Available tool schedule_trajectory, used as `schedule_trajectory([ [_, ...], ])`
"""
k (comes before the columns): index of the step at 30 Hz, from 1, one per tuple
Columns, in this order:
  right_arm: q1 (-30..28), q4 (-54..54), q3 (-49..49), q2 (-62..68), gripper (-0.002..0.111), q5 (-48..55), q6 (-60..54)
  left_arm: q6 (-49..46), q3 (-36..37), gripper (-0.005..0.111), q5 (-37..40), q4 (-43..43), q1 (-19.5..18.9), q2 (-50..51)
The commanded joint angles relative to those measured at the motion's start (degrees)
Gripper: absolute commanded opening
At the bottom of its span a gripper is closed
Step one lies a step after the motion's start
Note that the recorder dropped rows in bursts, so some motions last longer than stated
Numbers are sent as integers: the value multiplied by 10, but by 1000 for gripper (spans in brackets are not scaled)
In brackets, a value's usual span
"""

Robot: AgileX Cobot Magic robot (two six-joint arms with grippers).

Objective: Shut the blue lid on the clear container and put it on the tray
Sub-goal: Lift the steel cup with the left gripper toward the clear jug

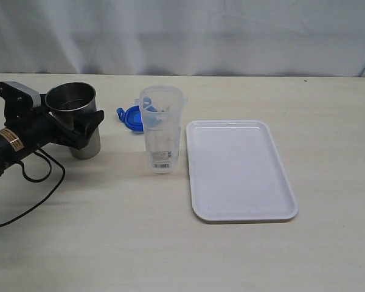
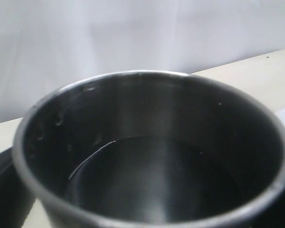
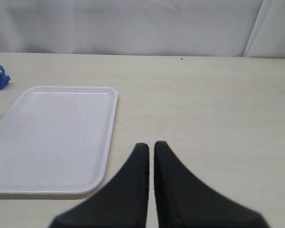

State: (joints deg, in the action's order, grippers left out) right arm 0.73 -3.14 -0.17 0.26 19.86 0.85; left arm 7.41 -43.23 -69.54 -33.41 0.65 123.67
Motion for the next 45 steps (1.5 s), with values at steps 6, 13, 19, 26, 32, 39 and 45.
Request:
schedule_trajectory([
  [6, 1, -1, 2, -3, 4, -6, -4, 4, -4, 94, -4, -4, 1, 0],
  [13, 1, -1, 2, -3, 4, -6, -4, 4, -4, 71, -4, -6, 1, 0],
  [19, 1, -1, 2, -3, 4, -6, -4, 36, -4, 56, -4, -11, 1, 0],
  [26, 1, -1, 2, -3, 4, -6, -4, 57, -4, 0, -4, -75, 1, 0],
  [32, 1, -1, 2, -3, 4, -6, -4, 63, -4, 0, -4, -68, 1, 0],
  [39, 1, -1, 2, -3, 4, -6, -4, 59, -4, 0, -4, -66, 1, -17],
  [45, 1, -1, 2, -3, 4, -6, -4, 77, -4, 0, -4, -80, 2, -41],
])
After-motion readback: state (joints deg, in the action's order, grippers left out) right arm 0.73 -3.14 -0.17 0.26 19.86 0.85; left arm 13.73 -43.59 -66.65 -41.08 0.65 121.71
